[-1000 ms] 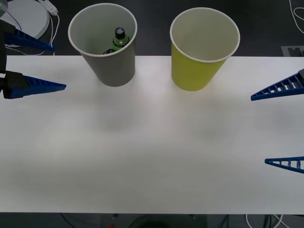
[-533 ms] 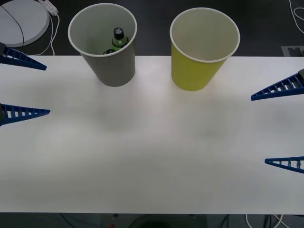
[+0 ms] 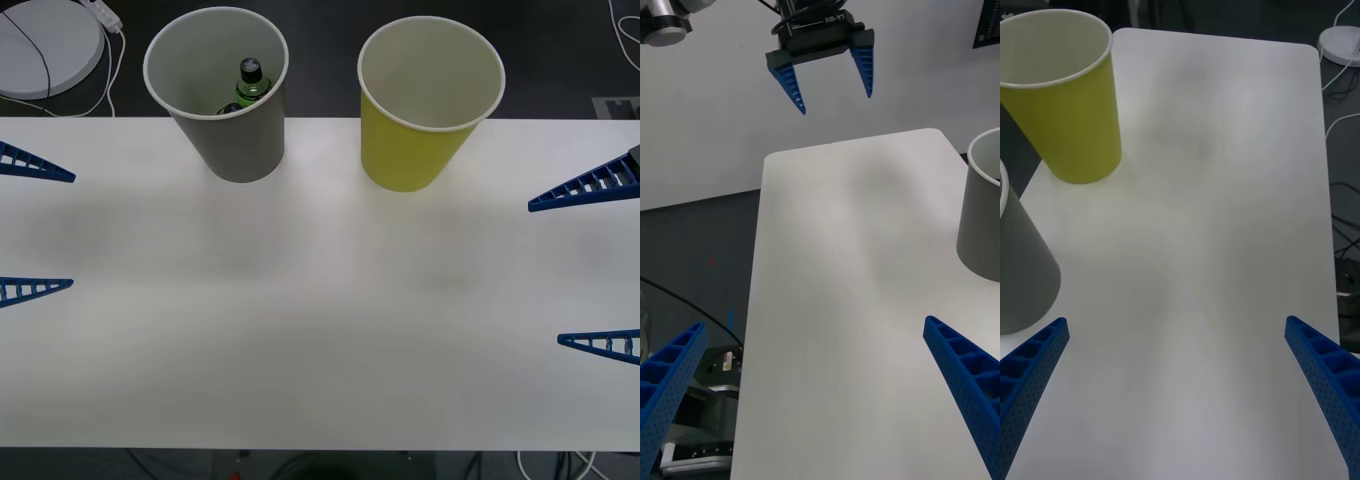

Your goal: Put the can into the green bin and the plastic bottle into the gray bin

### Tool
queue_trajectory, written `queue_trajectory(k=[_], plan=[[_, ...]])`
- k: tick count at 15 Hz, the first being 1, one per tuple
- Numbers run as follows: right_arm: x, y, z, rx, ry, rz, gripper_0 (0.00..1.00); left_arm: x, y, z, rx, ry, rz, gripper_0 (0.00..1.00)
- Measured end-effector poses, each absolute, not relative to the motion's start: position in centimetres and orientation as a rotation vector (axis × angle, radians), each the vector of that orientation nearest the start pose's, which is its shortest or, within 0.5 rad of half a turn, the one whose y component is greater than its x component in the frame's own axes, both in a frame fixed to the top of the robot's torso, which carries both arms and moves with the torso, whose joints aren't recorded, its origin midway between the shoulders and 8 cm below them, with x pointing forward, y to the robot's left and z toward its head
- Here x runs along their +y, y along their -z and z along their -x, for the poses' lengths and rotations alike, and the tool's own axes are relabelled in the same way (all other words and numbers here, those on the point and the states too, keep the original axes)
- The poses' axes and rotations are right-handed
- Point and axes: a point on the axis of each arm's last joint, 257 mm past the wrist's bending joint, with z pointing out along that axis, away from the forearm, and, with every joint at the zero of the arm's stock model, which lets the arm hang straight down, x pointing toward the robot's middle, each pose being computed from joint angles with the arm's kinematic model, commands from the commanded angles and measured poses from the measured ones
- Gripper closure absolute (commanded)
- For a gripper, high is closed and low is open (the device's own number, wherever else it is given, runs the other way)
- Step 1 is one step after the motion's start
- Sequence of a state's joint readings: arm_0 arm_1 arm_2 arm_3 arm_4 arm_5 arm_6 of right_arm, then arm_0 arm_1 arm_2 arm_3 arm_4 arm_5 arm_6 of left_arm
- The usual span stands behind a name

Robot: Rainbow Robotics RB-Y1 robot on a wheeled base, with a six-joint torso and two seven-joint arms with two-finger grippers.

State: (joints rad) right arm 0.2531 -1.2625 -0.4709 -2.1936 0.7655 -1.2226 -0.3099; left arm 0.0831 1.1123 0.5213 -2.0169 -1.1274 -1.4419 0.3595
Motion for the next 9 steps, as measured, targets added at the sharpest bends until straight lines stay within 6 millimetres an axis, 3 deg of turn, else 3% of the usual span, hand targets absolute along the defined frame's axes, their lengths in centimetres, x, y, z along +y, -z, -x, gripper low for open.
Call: queue_trajectory(k=[4,9], plan=[[-19.1,1.7,-26.6,1.392,-0.686,1.537,0.00,27.5,4.8,-31.3,1.543,0.369,-1.594,0.00],[-19.1,1.7,-26.6,1.392,-0.686,1.537,0.00,27.6,4.9,-31.0,1.541,0.371,-1.608,0.00]])
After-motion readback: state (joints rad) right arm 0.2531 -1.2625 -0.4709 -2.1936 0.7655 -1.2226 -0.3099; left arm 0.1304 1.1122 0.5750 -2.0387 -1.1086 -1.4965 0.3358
